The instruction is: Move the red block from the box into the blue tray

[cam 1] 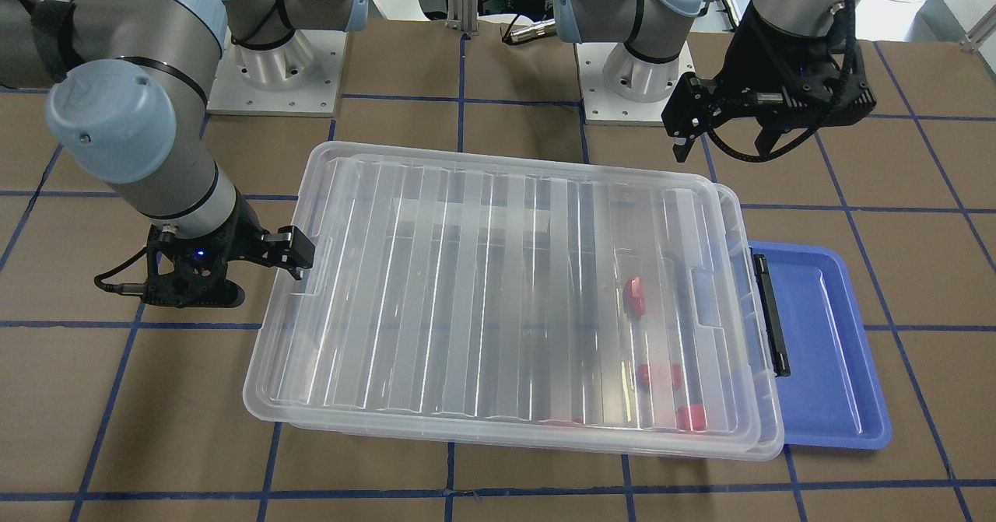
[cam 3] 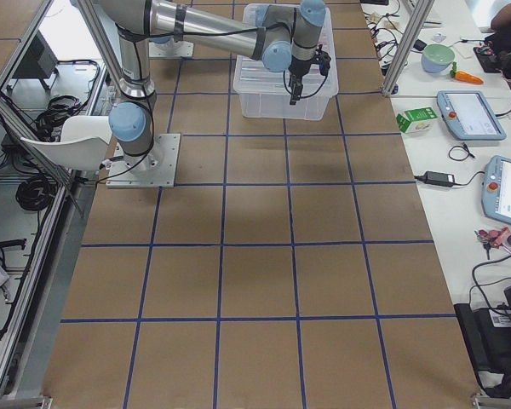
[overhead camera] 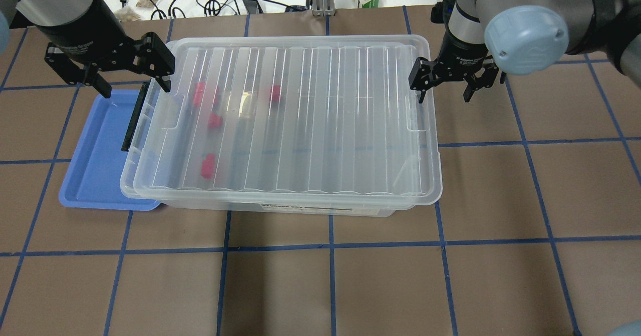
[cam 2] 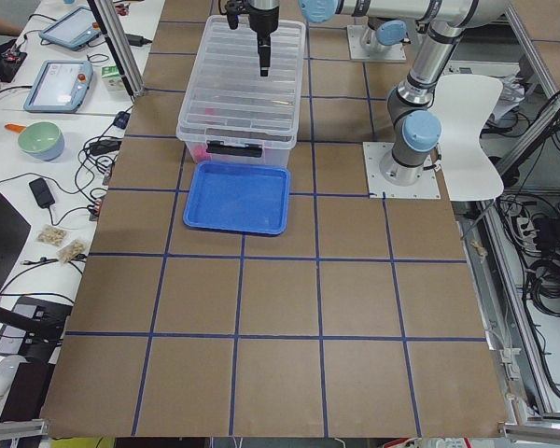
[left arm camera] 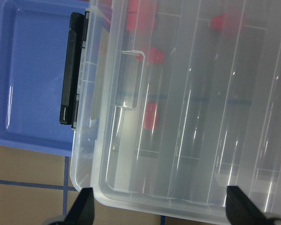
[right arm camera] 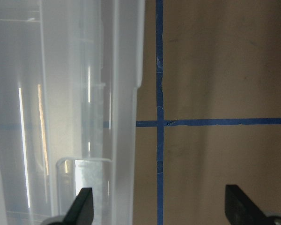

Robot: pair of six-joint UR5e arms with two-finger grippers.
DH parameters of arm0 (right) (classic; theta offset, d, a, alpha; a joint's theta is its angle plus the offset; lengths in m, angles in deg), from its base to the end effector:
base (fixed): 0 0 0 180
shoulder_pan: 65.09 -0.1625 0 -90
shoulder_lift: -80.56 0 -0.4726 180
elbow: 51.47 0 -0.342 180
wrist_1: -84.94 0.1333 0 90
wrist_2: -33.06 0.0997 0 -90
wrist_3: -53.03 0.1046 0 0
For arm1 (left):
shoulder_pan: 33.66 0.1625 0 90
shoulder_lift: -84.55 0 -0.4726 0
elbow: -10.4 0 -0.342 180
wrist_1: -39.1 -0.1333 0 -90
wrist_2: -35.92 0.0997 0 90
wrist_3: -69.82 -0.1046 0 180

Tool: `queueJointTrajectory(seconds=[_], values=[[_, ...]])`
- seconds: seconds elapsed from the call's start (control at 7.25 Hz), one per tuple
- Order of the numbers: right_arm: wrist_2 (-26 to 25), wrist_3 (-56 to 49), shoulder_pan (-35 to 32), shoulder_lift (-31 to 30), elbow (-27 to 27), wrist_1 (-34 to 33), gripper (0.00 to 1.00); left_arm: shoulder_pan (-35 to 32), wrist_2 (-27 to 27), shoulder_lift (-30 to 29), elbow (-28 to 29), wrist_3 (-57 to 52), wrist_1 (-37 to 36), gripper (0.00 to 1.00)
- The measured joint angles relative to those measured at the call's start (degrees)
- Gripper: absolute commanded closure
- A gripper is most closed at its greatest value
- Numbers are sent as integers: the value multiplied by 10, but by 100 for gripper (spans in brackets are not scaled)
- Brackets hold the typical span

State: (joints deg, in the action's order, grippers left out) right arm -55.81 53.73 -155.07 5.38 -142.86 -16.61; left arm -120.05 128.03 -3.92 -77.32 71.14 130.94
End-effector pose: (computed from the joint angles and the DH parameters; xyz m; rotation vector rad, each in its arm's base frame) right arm 0.1352 -0.5402 0.4116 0.0209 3.1197 0.1271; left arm -0.1020 -0.4392 0.5566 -0.1345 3.1007 -0.0522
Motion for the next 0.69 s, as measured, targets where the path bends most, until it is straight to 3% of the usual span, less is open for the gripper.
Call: queueJointTrajectory(seconds=[0.69], values=[[-9,-6,7,8,-1,-3,0,0,1,0,-1,0,0,0]])
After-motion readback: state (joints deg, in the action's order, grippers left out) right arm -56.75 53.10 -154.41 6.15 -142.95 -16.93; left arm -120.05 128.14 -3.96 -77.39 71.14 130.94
